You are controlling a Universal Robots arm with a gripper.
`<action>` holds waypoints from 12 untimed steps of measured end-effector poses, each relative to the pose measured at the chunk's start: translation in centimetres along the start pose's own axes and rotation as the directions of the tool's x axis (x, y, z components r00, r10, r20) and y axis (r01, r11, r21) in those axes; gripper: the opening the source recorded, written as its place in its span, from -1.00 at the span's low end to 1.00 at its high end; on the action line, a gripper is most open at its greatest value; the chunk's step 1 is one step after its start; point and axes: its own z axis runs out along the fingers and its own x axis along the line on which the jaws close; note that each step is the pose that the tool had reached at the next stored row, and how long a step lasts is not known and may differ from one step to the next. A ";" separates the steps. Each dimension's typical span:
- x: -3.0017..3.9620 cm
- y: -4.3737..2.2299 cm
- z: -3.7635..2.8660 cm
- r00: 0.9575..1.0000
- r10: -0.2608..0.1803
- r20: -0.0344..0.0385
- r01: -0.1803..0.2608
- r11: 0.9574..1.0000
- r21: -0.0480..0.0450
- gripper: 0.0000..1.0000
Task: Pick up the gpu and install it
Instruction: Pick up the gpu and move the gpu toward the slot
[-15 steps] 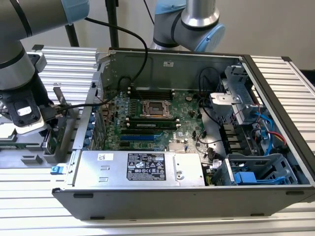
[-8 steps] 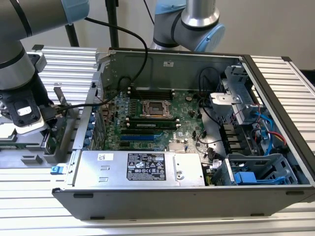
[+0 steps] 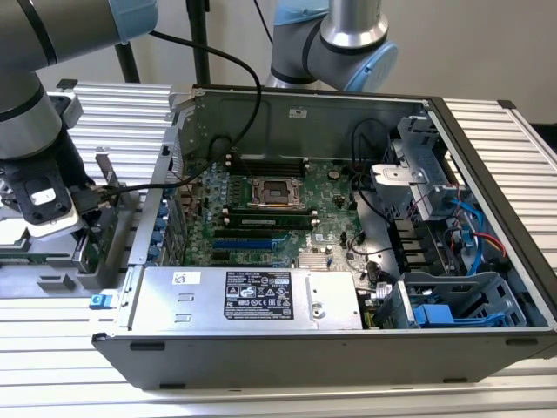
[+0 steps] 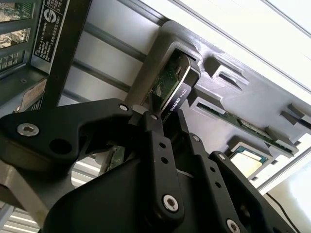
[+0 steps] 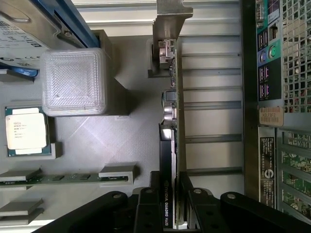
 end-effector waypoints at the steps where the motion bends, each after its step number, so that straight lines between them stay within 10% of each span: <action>1: 0.00 0.00 0.00 1.000 -0.001 0.000 0.001 1.000 0.000 -1.00; 12: 0.00 0.01 -0.17 1.000 -0.002 0.000 0.002 1.000 0.000 -1.00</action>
